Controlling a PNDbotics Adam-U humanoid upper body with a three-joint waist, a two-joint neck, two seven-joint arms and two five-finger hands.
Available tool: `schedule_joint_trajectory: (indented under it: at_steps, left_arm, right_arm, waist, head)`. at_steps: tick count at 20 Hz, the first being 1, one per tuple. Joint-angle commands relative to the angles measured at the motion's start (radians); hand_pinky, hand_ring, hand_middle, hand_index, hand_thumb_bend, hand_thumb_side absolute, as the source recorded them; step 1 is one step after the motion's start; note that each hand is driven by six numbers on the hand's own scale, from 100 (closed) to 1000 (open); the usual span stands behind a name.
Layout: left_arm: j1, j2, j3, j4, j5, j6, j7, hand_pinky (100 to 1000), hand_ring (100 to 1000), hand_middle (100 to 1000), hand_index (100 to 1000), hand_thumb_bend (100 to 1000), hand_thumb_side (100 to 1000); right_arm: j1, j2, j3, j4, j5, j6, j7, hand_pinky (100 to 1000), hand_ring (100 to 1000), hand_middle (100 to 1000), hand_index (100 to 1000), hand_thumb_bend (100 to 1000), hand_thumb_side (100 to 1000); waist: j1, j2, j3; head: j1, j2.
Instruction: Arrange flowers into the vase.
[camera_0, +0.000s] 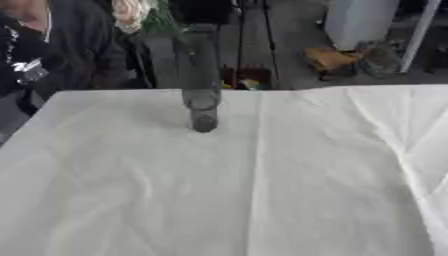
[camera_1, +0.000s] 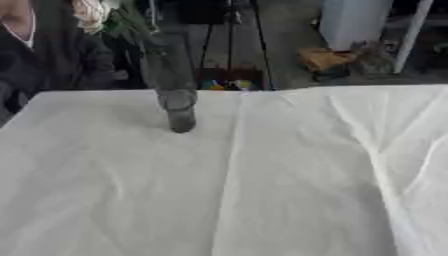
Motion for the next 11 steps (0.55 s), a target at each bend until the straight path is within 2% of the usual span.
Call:
schedule_joint_trajectory:
  at_steps: [1, 11]
  left_arm:
    - [0.000, 0.042, 0.012, -0.022, 0.026, -0.009, 0.027, 751, 703, 774, 637, 999, 735]
    - [0.009, 0.028, 0.009, -0.006, 0.042, -0.022, 0.033, 747, 701, 773, 633, 997, 735]
  right_arm:
    - [-0.004, -0.018, -0.011, -0.010, 0.006, -0.002, -0.002, 788, 763, 664, 856, 100, 903]
    - [-0.005, -0.018, -0.009, -0.011, 0.005, -0.003, -0.001, 787, 763, 664, 856, 100, 902]
  waist:
    - [-0.002, -0.010, 0.003]
    - [-0.007, -0.009, -0.002]
  head:
    - [-0.001, 0.010]
    - [-0.003, 0.006]
